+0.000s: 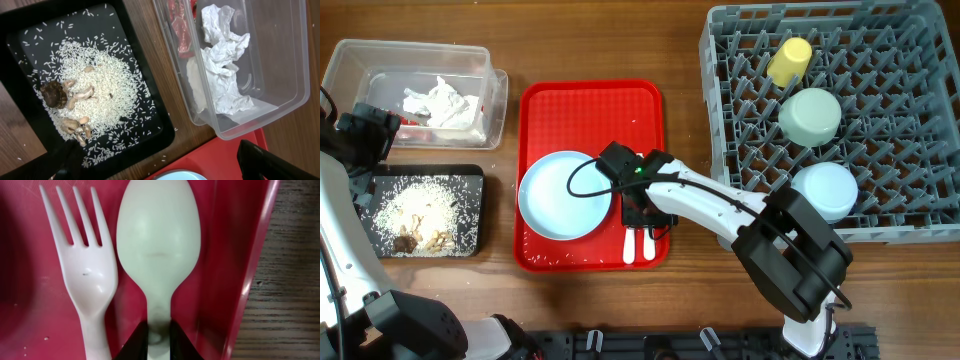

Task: Sort waste into correct bins and load items into the dishwasher rack
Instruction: 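Grasp the white spoon on the red tray with the right gripper, then insert the spoon upright into the rack and release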

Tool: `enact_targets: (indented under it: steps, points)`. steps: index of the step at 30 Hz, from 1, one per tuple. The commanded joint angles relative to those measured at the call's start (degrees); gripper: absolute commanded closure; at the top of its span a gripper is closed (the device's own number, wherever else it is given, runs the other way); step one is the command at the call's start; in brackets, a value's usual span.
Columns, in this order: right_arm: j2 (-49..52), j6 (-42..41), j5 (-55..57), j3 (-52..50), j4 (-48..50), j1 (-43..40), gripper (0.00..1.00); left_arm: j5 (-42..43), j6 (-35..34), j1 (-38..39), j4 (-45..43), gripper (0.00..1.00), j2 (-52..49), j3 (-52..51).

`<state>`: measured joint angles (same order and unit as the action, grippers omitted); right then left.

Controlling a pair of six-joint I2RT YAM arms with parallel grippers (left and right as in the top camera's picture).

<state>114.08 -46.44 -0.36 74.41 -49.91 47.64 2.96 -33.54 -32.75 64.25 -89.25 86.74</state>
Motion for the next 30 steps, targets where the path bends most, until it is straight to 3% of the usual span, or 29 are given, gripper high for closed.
enact_targets:
  steps: [1, 14, 17, 19, 22, 30]
  points:
    - [1.62, 0.63, 1.57, 2.27, -1.73, -1.01, 0.88, 0.24, 0.07, -0.26, -0.11, 0.0, 0.11, 0.22]
    - [-7.58, 16.7, 1.99, 19.56, -4.63, -20.02, 0.9, 0.24, 0.07, -0.26, -0.11, 0.0, 0.11, 0.22]
    - [-8.94, 22.64, 1.99, 22.97, -2.21, -25.75, 0.86, 0.24, 0.07, -0.26, -0.11, 0.0, 0.11, 0.22]
    - [-9.55, 32.94, 5.14, 23.26, 2.75, -33.75, 0.83, 0.24, 0.07, -0.26, -0.11, 0.0, 0.11, 0.22]
    - [-9.4, 33.16, 9.9, 23.23, 3.34, -37.22, 0.83, 0.24, 0.07, -0.26, -0.11, 0.0, 0.11, 0.22]
    - [-9.29, 36.15, 9.38, 22.86, 4.52, -40.76, 0.83, 0.24, 0.07, -0.26, -0.11, 0.0, 0.11, 0.22]
